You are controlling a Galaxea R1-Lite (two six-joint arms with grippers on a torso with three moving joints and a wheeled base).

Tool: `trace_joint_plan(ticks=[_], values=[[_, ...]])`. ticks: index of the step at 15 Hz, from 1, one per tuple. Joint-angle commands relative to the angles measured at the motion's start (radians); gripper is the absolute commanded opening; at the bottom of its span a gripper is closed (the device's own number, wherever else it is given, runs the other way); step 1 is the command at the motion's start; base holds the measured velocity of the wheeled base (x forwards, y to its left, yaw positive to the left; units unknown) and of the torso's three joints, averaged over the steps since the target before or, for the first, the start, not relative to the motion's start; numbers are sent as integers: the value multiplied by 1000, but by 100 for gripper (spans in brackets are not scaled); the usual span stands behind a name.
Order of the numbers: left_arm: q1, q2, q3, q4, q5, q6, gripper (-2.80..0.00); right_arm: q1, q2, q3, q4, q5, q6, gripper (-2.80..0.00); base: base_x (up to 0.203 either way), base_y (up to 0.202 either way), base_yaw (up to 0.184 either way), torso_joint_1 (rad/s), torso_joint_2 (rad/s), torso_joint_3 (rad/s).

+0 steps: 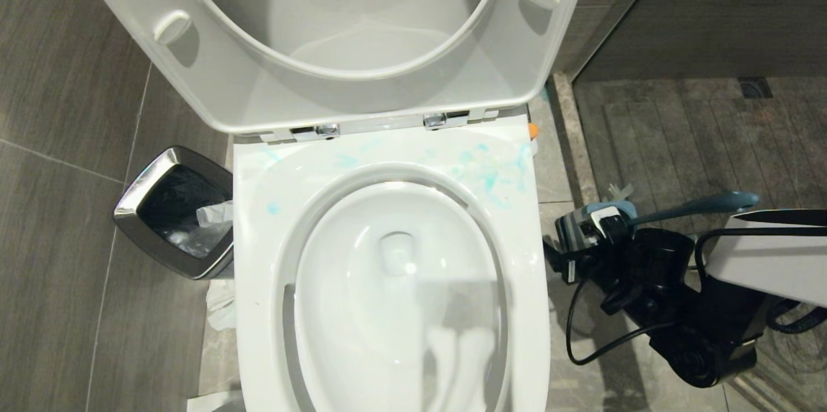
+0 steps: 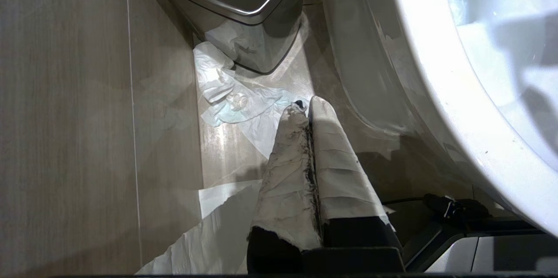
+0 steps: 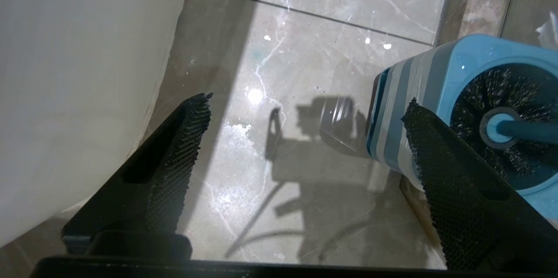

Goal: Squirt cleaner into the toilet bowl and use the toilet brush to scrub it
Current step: Pour in the cleaning agent

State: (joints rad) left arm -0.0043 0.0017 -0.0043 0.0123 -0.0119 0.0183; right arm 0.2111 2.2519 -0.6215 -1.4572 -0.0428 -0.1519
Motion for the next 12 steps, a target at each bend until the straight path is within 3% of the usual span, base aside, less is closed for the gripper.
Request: trace_joint_plan(ticks=[1, 6, 9, 12], values=[[1, 1, 0, 0, 0, 0, -280, 1, 8, -4, -9, 1, -1, 0, 0, 0, 0, 0, 0, 0], [1, 1, 0, 0, 0, 0, -280, -5, 14, -33, -9, 3, -2, 0, 0, 0, 0, 0, 0, 0], [1, 1, 0, 0, 0, 0, -280, -18, 48, -146, -8, 16, -5, 0, 0, 0, 0, 0, 0, 0], [0, 1, 1, 0, 0, 0, -280, -26, 128, -271, -7, 87, -15, 0, 0, 0, 0, 0, 0, 0]])
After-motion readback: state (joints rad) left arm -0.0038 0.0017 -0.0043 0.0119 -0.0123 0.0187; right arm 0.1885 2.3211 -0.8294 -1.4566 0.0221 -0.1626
